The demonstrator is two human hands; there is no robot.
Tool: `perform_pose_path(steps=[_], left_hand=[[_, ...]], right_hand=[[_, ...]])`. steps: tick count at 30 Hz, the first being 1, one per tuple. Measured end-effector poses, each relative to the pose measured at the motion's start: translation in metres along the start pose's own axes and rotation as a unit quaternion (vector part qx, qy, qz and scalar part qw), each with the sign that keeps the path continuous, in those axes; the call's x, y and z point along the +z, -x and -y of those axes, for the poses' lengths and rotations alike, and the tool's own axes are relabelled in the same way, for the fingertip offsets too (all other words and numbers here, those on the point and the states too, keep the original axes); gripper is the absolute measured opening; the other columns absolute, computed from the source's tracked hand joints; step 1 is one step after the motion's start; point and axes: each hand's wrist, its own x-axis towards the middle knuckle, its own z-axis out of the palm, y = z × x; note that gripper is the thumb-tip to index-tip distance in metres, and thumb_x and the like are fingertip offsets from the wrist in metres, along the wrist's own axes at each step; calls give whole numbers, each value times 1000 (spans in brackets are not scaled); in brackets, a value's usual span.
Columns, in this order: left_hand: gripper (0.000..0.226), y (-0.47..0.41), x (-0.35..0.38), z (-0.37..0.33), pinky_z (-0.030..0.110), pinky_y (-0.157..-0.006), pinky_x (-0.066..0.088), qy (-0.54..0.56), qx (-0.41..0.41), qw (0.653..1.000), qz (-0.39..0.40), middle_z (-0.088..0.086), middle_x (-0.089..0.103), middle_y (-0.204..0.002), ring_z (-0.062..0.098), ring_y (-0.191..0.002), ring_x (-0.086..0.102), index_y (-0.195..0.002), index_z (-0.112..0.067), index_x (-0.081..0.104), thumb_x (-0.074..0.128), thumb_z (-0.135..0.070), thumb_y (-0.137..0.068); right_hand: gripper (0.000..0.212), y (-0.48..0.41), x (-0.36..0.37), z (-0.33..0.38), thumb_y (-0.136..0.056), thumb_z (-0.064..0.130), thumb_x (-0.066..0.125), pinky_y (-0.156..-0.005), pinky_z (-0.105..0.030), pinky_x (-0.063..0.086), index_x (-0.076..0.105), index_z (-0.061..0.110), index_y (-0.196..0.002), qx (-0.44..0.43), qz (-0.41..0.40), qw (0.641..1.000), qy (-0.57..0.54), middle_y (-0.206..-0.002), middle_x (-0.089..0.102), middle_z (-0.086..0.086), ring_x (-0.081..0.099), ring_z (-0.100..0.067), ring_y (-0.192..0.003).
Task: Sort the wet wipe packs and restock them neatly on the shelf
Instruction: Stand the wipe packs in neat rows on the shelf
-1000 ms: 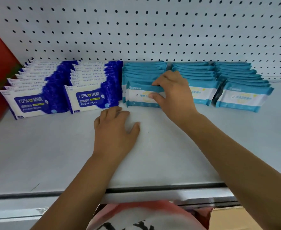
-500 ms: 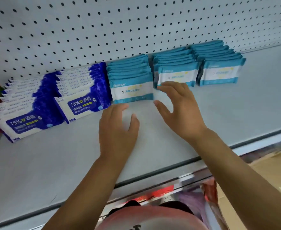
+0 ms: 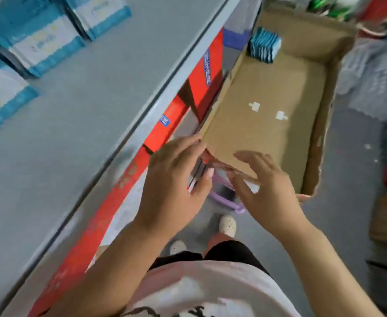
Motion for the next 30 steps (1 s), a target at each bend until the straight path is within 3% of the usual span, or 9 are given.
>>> perform_pose_path(steps=[3,8,11,14,17,20,25,30], left_hand=[[44,3,39,-26,48,-106,47,13,12,995,96,9,63,-137,29,-128,58,-128,-6,68,69,-29,-91],[48,8,100,-71,45,-110,44,4,40,976,213,8,61,-140,28,-131,56,-131,-7,67,69,-32,-91],[50,10,148,-106,44,-110,44,11,34,968,250,6,62,-140,27,-131,56,-131,-10,67,63,-38,-91],[54,4,207,-151,42,-106,46,28,-7,963,267,7,65,-136,28,-125,60,-128,-8,68,58,-43,-88],[57,-12,266,-206,42,-104,48,51,-44,963,262,11,67,-133,34,-120,63,-126,-7,69,55,-44,-85],[54,-34,314,-262,36,-106,42,54,-36,960,273,12,66,-134,34,-121,61,-127,-6,68,59,-40,-87],[58,-68,354,-307,44,-109,46,33,-22,952,304,8,64,-137,31,-126,59,-130,-8,67,51,-46,-89],[45,-107,394,-301,23,-110,29,-7,-32,942,335,3,59,-144,24,-134,51,-135,-10,64,72,-26,-94]], right_hand=[[35,42,-26,-42,-89,18,73,-95,-29,46,64,16,-124,73,-23,997,30,-121,65,4,57,-19,-114],[35,103,-66,-106,-92,34,65,-89,-1,29,63,24,-126,190,-41,981,23,-126,62,15,53,-10,-116],[36,138,-100,-149,-93,33,68,-92,-6,32,61,28,-128,236,-34,971,20,-124,52,31,49,-3,-115],[41,162,-153,-203,-93,33,68,-102,-25,43,60,25,-132,245,-15,968,44,-134,56,17,48,-8,-125],[41,176,-208,-253,-92,31,70,-103,-35,46,61,21,-131,253,-15,965,72,-136,58,8,49,-15,-128],[39,184,-251,-298,-91,27,72,-100,-38,49,64,14,-127,263,-19,961,82,-132,62,2,53,-21,-124],[39,179,-277,-359,-91,27,71,-98,-39,50,63,14,-127,277,3,959,61,-131,62,2,54,-23,-123],[39,149,-289,-405,-93,31,68,-99,-32,46,61,19,-130,316,-3,949,4,-131,62,7,51,-16,-126]])
